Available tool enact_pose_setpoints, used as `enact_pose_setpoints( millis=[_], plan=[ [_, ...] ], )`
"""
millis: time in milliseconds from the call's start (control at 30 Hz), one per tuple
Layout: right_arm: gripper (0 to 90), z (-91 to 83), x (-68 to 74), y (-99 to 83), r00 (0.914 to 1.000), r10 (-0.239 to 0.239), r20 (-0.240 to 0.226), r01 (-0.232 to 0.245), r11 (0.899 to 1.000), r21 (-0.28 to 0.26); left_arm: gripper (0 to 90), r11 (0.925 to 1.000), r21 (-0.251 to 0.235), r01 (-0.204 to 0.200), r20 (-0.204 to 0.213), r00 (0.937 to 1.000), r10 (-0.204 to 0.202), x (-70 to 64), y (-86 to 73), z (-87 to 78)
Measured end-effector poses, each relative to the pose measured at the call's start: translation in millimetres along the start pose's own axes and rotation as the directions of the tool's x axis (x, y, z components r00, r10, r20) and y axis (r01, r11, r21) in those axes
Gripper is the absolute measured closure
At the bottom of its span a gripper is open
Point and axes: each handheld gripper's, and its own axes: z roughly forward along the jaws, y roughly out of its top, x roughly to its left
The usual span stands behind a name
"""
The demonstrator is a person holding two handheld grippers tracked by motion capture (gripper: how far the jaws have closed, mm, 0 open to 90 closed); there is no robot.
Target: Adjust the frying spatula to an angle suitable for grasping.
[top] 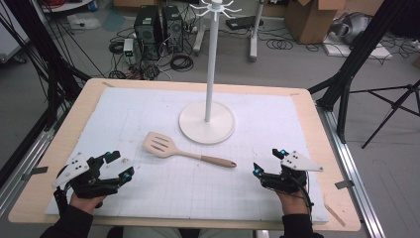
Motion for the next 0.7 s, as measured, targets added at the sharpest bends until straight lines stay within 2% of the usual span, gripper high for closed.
enact_pose_setpoints(
  millis=[433, 633, 700],
  plan=[
    [17.2, 0.7, -4.3, -2.3, 0.9999, 0.015, -0.004, -0.015, 1.000, 0.004, 18.3, 0.9999, 0.010, 0.008, -0.006, 1.0000, -0.008, 1.4, -1.6, 3.4],
    [17.2, 1.0, -1.3, -0.5, 0.9991, 0.023, -0.036, -0.023, 1.000, 0.005, 18.3, 0.9997, 0.023, -0.001, 0.005, 1.0000, 0.001, -2.1, -1.6, 4.0],
    [17.2, 3.3, 1.8, 1.9, 0.9985, 0.007, -0.053, -0.007, 1.000, 0.009, 17.9, 0.9995, 0.032, -0.005, 0.015, 0.9999, 0.004, -2.9, -1.6, 3.6]
  ],
)
